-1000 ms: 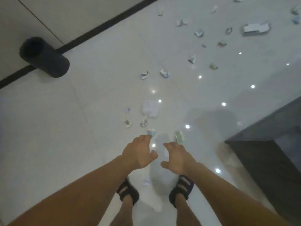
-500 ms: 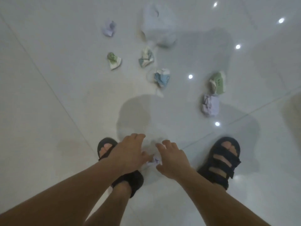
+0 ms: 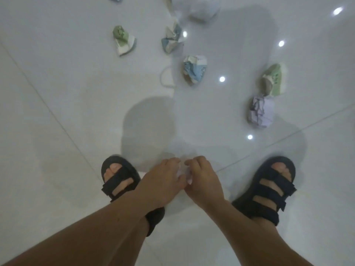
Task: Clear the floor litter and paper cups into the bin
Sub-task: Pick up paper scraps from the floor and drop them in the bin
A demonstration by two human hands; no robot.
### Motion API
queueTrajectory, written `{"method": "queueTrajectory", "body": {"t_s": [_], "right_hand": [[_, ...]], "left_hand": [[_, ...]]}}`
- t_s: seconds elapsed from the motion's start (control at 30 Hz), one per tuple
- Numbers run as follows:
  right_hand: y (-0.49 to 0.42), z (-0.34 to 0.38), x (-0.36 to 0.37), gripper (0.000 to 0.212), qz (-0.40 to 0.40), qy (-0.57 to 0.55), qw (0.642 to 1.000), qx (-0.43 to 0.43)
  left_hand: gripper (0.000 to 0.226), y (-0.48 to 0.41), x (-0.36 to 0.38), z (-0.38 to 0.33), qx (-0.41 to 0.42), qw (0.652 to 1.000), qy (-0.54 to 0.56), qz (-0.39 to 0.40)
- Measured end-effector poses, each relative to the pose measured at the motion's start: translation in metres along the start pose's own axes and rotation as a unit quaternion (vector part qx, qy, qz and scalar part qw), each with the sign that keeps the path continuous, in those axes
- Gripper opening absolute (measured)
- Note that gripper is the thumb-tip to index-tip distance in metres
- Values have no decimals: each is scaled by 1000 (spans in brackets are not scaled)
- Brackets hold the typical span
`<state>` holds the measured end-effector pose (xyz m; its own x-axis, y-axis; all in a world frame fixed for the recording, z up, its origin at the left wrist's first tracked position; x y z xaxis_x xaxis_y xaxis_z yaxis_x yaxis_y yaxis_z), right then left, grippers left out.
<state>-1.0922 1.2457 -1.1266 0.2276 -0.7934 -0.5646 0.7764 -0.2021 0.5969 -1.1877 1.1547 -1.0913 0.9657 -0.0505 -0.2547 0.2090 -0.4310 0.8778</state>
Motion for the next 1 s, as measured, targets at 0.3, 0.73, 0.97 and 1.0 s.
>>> {"method": "queueTrajectory", "body": {"t_s": [0.3, 0.73, 0.97, 1.0], "right_hand": [[-2, 15, -105, 52, -71, -75, 990, -93], [-77, -112, -159, 71, -128, 87, 975, 158], [-65, -82, -142, 60, -102, 25, 983, 153], [-58, -67, -144, 61, -93, 21, 986, 140]], "left_hand": [[13, -2, -37, -76, 53, 986, 155, -24], [25, -33, -40, -52, 16, 982, 142, -127], [30, -15, -75, -52, 7, 979, 131, -157], [31, -6, -82, -55, 6, 979, 130, -158]]}}
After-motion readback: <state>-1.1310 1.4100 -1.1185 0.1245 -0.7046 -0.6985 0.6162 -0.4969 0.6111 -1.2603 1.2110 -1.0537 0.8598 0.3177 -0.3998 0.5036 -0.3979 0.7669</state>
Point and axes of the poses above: each hand's wrist, its own y-axis away from the middle knuckle, its own x-axis out of the palm, z = x × y, the point moved 4 cm from there along -y, towards the middle knuckle, and after that the axes turned 4 degrees about z, right-handed, at the moved point
